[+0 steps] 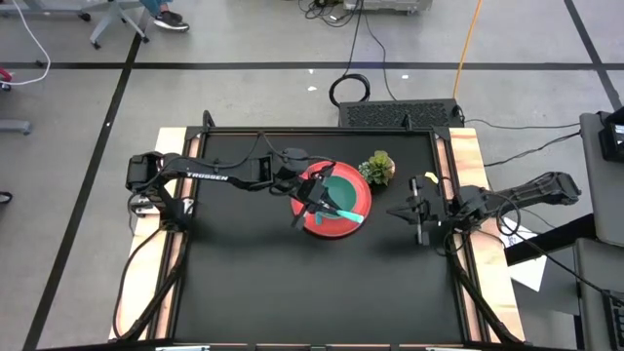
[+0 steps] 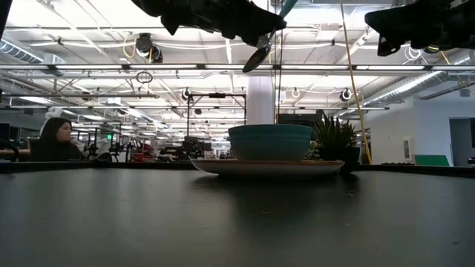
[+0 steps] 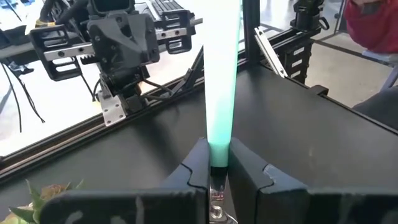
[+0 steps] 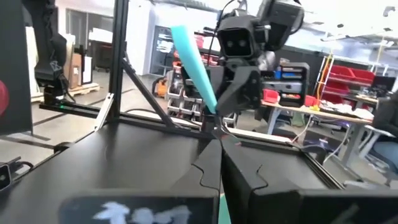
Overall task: Set table place
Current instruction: Put the blue spoon into the green bowl
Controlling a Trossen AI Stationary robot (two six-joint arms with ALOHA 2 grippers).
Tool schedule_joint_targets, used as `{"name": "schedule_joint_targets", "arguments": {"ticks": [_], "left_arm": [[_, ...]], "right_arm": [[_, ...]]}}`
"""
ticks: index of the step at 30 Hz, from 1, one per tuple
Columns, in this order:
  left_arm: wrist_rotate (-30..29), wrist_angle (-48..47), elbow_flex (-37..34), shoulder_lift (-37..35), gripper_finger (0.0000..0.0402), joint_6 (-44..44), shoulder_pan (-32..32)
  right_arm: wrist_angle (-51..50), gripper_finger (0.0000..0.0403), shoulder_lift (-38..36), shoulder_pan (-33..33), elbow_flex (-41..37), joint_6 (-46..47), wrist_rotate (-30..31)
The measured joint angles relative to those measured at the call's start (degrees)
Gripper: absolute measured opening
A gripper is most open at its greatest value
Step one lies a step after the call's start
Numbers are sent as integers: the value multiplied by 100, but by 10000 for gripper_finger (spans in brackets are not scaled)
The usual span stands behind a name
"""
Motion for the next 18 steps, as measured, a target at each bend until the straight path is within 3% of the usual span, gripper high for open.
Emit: {"name": "schedule_joint_targets", "arguments": {"ticks": [18], "left_arm": [[161, 853, 0, 0, 31, -765, 438]], "right_arm": [[-680, 0, -352, -92, -4, 40, 0]]}}
